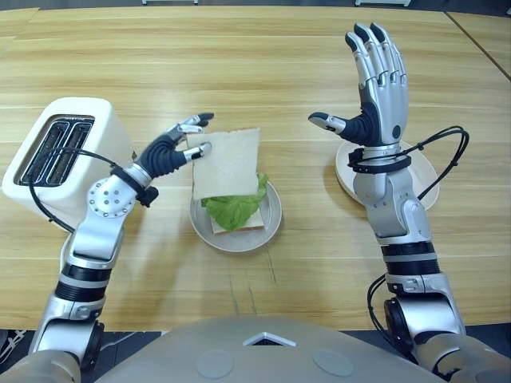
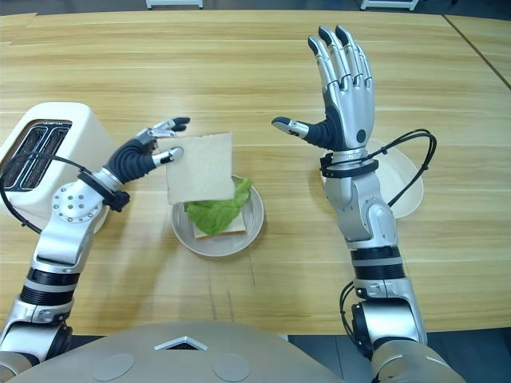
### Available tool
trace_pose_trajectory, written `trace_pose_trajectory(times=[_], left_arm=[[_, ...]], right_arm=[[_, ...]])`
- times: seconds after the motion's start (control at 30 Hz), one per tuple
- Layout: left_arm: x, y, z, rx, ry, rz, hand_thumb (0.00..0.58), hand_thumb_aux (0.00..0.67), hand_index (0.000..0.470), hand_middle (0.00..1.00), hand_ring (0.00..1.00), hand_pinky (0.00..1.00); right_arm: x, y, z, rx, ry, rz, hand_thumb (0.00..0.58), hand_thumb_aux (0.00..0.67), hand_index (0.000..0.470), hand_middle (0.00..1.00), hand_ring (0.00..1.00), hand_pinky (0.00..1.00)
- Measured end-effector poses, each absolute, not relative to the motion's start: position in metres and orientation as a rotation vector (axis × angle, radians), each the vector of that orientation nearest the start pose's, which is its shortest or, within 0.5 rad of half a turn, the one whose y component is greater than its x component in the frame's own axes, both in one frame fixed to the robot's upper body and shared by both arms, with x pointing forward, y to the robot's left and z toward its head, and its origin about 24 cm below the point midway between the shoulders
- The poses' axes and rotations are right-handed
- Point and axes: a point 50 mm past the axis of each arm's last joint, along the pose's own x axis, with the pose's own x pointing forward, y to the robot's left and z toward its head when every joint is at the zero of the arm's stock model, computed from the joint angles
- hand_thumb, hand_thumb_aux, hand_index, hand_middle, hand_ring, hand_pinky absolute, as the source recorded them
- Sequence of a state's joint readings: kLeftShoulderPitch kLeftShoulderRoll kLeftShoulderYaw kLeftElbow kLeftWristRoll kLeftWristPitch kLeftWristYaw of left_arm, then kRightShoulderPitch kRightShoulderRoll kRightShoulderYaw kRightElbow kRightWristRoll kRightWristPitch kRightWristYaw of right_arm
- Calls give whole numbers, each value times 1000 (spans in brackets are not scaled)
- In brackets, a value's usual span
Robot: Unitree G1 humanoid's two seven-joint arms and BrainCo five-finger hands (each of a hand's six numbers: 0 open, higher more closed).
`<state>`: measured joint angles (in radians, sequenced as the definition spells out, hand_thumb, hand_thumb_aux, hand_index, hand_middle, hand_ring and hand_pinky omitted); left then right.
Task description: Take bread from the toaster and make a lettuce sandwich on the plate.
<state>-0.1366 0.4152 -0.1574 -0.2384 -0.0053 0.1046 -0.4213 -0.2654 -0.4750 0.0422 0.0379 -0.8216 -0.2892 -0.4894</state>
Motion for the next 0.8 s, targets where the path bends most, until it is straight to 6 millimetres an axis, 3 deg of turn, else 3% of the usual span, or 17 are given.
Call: trace_pose_trajectory(times=[0.37,0.53,0.8], left_arm=[[251,114,65,367,-31,-598,580,670,470,0,0,0],[237,108,60,340,-19,-596,580,670,470,0,0,0],[237,117,63,391,-23,-559,580,670,470,0,0,0]], right_arm=[[282,-190,145,-1155,-774,-249,0,0,0,0,0,0],[282,-190,144,-1157,-770,-247,0,0,0,0,0,0],[283,-190,141,-1157,-764,-241,0,0,0,0,0,0]])
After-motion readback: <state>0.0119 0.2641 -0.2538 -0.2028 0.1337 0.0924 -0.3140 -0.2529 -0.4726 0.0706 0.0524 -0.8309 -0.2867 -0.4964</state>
